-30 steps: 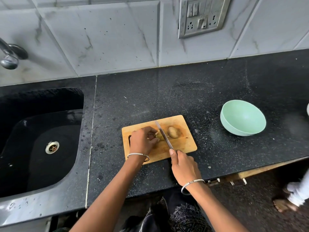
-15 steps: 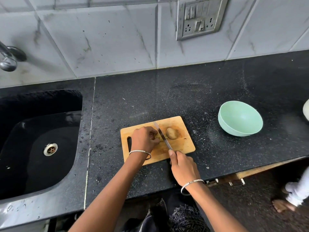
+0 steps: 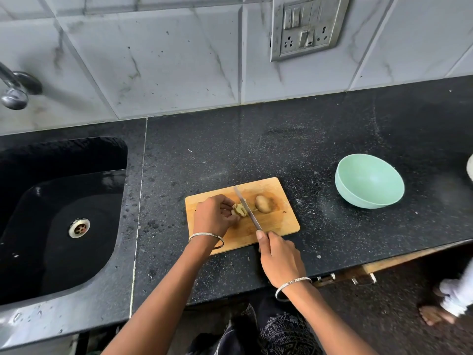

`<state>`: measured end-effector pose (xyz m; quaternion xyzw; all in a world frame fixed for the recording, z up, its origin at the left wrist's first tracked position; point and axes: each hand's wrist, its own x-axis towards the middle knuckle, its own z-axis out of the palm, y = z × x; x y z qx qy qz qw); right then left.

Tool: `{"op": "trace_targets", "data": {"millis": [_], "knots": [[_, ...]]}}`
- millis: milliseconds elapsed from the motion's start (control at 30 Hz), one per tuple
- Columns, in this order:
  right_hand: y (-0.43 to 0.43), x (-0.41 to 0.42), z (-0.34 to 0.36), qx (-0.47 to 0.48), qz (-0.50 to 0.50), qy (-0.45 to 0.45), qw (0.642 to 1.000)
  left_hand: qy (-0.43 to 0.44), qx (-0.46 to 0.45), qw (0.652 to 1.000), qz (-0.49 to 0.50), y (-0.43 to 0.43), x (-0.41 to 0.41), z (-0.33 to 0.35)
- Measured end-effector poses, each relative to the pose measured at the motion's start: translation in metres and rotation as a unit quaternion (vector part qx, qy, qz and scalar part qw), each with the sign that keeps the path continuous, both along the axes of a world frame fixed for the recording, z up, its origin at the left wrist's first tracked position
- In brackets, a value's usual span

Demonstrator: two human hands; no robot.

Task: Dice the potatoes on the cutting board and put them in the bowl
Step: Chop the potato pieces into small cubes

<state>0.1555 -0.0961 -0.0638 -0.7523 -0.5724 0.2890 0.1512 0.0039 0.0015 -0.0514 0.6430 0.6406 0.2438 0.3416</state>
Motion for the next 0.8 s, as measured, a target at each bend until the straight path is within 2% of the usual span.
{"op": "trace_targets", "data": {"millis": [200, 400, 800], "knots": [[-0.0017, -0.0078, 0.0057, -0.017, -0.002, -0.016, 1.0, 0.05, 0.0, 0.999, -0.018, 0.0051, 0.0036, 0.002], [0.0009, -0.0091, 0.0076, -0.025, 0.018, 0.009, 0.999, 0.089, 0.025, 0.995, -0.029, 0.0044, 0.0064, 0.0027], [0.0031, -0.0025, 0.0074, -0.018, 0.017, 0.003, 1.0, 0.079, 0.032, 0.996, -0.023, 0.0009, 0.0019, 0.0016]]}}
